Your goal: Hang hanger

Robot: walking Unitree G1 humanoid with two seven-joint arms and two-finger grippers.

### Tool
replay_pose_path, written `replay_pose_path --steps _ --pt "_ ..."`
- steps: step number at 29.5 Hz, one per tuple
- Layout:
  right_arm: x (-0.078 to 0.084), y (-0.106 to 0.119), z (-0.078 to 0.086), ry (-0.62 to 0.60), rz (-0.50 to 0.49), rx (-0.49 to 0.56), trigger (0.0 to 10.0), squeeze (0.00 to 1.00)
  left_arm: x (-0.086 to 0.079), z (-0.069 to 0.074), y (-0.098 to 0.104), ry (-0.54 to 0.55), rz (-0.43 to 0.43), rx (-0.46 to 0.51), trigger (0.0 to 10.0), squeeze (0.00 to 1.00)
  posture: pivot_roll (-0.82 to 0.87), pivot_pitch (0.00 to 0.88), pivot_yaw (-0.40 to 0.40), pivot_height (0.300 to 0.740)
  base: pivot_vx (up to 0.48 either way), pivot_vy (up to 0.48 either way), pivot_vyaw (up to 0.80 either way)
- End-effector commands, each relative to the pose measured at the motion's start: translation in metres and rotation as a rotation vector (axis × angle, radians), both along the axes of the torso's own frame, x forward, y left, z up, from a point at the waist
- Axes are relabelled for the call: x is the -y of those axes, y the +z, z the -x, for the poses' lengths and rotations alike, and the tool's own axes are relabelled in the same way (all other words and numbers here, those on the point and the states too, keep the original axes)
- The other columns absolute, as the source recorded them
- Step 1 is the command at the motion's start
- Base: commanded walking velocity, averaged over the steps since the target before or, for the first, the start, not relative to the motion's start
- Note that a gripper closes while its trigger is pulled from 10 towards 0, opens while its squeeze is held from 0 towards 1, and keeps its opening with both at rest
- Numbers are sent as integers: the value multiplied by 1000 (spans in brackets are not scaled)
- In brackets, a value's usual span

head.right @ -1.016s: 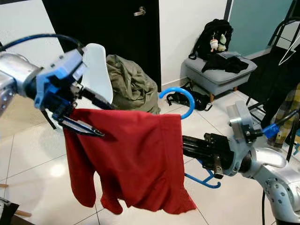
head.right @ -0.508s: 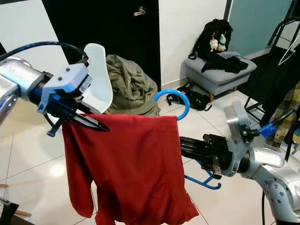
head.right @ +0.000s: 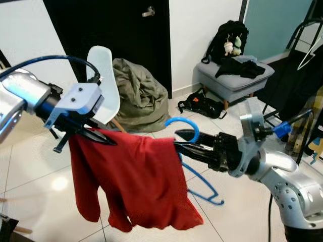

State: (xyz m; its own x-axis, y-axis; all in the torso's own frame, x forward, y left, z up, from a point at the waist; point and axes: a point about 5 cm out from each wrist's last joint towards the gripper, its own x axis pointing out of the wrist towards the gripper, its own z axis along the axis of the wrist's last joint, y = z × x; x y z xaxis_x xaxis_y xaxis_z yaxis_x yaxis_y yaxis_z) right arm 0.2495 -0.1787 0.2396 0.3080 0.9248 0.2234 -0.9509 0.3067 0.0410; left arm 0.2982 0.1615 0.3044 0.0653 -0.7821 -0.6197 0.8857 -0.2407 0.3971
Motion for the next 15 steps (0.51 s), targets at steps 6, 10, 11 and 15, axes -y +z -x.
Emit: replay_pose_path --steps 6,10,11,15 --pt "22 1 -16 -185 -97 4 10000 1000 -1 -12 18 64 117 132 0 0 -4 24 44 740 0 0 0" --pt "37 -3 -18 -277 -139 -18 10000 1000 -3 -18 30 107 169 203 0 0 0 25 46 740 0 0 0" --pt "57 -9 -15 -356 -191 -43 10000 1000 -7 -24 46 148 219 275 0 0 -4 27 50 740 0 0 0" --pt "76 -16 -6 -404 -233 -67 10000 1000 -11 -29 63 184 252 340 0 0 -6 27 54 740 0 0 0"
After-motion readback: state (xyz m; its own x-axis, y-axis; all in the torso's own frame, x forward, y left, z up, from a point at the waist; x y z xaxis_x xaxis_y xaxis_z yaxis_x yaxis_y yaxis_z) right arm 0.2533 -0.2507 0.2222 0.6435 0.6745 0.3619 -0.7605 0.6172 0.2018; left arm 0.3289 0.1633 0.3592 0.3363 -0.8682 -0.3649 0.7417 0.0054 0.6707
